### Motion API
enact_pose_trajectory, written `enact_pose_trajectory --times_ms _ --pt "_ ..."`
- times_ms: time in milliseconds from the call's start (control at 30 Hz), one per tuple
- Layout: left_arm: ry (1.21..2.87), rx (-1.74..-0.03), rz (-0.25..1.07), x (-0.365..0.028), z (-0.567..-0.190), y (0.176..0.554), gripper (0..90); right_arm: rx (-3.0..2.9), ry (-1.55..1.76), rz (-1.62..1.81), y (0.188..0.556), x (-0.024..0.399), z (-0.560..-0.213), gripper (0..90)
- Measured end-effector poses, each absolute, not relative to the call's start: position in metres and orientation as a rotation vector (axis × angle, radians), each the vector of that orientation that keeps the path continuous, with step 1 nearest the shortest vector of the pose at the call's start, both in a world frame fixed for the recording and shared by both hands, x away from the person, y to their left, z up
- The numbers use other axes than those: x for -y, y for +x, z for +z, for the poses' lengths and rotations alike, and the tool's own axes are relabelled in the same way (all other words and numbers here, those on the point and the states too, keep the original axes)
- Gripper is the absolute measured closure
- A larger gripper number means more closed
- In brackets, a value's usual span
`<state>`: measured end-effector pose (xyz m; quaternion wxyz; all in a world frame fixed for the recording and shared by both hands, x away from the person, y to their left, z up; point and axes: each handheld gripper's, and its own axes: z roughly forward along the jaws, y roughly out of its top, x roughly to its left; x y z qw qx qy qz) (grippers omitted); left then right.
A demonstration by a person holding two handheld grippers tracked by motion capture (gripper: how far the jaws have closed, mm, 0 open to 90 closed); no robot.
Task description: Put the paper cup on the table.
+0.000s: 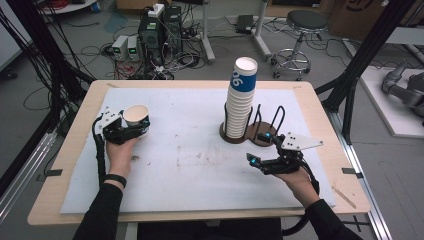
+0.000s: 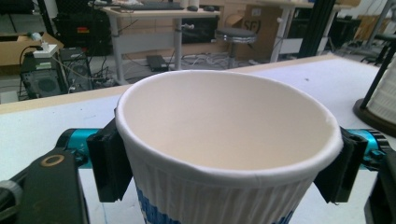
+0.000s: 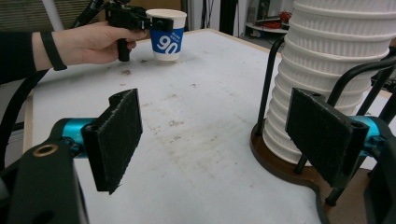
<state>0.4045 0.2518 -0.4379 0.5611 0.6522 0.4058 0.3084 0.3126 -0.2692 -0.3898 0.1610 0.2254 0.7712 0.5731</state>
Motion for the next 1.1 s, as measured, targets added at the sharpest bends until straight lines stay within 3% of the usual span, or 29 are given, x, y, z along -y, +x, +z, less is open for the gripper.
enact_pose_trajectory --times_ms 1100 --pt "1.635 -1.039 0.700 -0.2531 -0.4400 0.3981 17.2 -2.213 0.626 1.646 0.3159 0.2646 -0.3898 19.3"
